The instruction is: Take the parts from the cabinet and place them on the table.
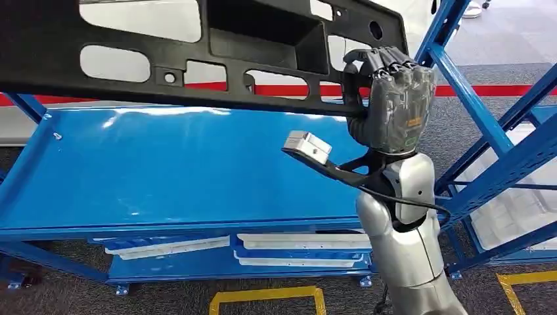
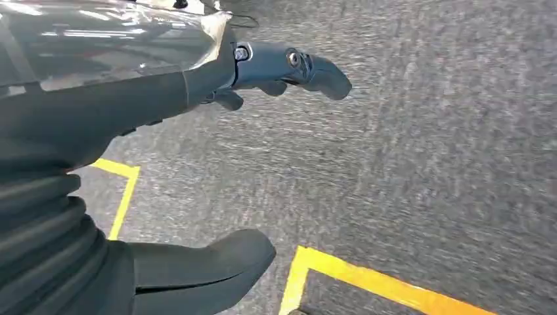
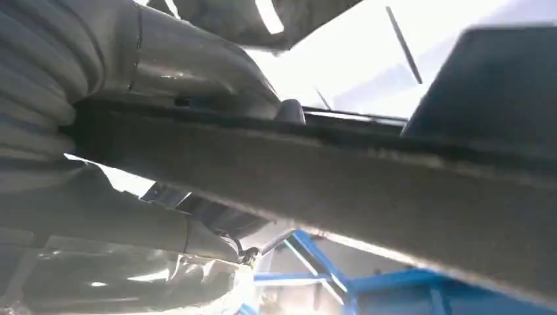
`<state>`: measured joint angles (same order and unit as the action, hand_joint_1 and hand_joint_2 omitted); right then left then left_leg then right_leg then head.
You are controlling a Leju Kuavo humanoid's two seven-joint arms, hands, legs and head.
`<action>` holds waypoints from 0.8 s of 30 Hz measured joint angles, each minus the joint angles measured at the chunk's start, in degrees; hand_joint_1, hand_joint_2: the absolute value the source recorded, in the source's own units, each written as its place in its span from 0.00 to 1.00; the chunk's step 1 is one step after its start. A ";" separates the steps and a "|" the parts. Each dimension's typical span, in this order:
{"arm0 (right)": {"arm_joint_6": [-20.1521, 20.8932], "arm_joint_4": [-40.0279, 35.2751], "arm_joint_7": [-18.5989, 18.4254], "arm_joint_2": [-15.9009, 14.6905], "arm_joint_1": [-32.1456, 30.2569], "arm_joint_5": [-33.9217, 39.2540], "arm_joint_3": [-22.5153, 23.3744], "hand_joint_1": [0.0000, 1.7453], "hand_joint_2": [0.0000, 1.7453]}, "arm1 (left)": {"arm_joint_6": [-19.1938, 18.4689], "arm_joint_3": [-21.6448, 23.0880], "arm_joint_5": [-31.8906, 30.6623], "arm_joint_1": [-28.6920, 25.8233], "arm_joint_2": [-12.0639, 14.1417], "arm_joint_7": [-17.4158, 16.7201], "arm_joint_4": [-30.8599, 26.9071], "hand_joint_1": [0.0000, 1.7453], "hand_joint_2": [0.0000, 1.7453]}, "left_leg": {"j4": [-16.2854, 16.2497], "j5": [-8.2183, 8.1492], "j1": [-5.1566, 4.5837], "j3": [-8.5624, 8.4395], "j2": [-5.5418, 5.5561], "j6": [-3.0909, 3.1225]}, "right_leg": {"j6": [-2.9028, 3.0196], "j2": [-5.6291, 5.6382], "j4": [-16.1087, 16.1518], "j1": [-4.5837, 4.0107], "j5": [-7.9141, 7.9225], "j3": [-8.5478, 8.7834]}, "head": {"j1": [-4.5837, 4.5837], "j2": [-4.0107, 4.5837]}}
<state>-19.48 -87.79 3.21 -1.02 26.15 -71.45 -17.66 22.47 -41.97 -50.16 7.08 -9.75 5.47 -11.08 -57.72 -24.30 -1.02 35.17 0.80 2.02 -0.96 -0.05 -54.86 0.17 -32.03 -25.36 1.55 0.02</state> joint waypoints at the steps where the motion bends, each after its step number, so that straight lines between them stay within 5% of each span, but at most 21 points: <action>1: 0.53 -0.53 0.24 -0.29 -0.47 0.64 0.27 1.00 1.00 | 0.20 0.00 -0.22 -0.07 0.02 -0.42 0.00 0.00 1.00 | -0.01 -0.04 -0.05 0.01 0.00 0.05 | 0.00 0.01 0.00 0.02 0.00 0.00 | 0.02 0.00; 7: 4.79 -1.53 3.15 -0.96 -0.65 4.62 0.59 1.00 1.00 | 1.92 -0.04 -0.75 -0.32 0.39 -1.77 0.00 0.00 1.00 | -0.16 -0.48 -0.58 0.03 0.00 0.75 | -0.32 0.02 0.10 0.44 -0.13 0.03 | 0.02 0.00; 10: 11.50 -0.62 3.87 -0.88 0.83 9.07 -0.10 1.00 1.00 | 0.66 -0.07 -1.31 -0.37 0.46 -2.47 0.00 0.00 1.00 | 1.03 0.21 0.04 -0.65 -0.36 1.55 | -0.80 0.02 -0.75 0.54 -0.98 0.20 | -0.02 0.00; 11: 11.70 0.81 4.09 -0.66 1.70 9.43 -0.61 1.00 1.00 | 0.52 -0.07 -1.38 -0.30 0.46 -2.69 0.00 0.00 1.00 | 1.20 0.29 0.10 -0.73 -0.42 1.71 | -0.60 0.03 -3.00 0.33 -2.16 -0.93 | 0.11 0.00; 14: 11.37 5.73 4.29 -0.05 3.06 9.77 -2.03 1.00 1.00 | 0.11 -0.07 -1.36 -0.19 0.44 -2.93 -0.02 0.00 1.00 | 1.17 0.32 0.22 -0.60 -0.55 1.76 | -0.24 0.05 -17.25 0.69 -7.12 -8.51 | 0.06 0.00; 16: 11.37 7.76 4.33 0.19 3.35 9.80 -2.58 1.00 1.00 | 0.09 -0.09 -1.18 -0.33 0.46 -2.95 -0.02 0.00 1.00 | 1.10 0.33 0.49 -0.60 -0.39 1.72 | -1.58 0.03 -18.52 1.12 -5.60 -10.21 | 0.06 0.00; 19: 11.35 9.53 4.33 0.57 4.71 9.84 -3.14 1.00 1.00 | 0.09 -0.17 -1.01 -0.34 0.46 -2.95 -0.02 0.00 1.00 | 0.16 -0.01 1.08 -0.38 -0.15 0.80 | -4.33 0.00 -5.31 2.04 1.81 -5.48 | 0.06 0.00; 20: 11.33 10.40 4.44 0.67 5.32 9.93 -3.49 1.00 1.00 | 0.09 -0.26 -0.83 -0.35 0.63 -2.95 -0.02 0.00 1.00 | -0.49 -0.18 0.95 0.19 -0.08 0.21 | -4.12 0.14 -3.46 1.99 2.09 -4.22 | 0.16 0.00; 21: 11.28 10.79 4.50 0.89 5.55 10.01 -3.69 1.00 1.00 | 0.09 -0.31 -0.83 -0.34 0.61 -2.93 -0.02 0.00 1.00 | -0.65 -0.03 0.96 0.46 0.10 -0.20 | -3.30 0.71 -3.99 1.59 2.83 -4.89 | 0.06 -0.02; 24: 11.28 12.76 4.72 1.88 6.65 10.19 -4.02 1.00 1.00 | 0.11 -0.57 -0.13 -0.62 0.68 -2.76 -0.02 0.00 1.00 | -0.93 0.72 1.08 1.10 0.33 -1.26 | -2.60 0.62 -4.24 1.55 3.08 -5.90 | 0.11 0.00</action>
<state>-8.20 -75.04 7.93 0.85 32.81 -61.27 -21.68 22.58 -42.53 -50.29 6.45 -9.07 2.71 -11.10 -58.65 -23.59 0.07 36.28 1.13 0.76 -3.56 0.56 -59.10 1.72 -28.95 -31.26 1.66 0.02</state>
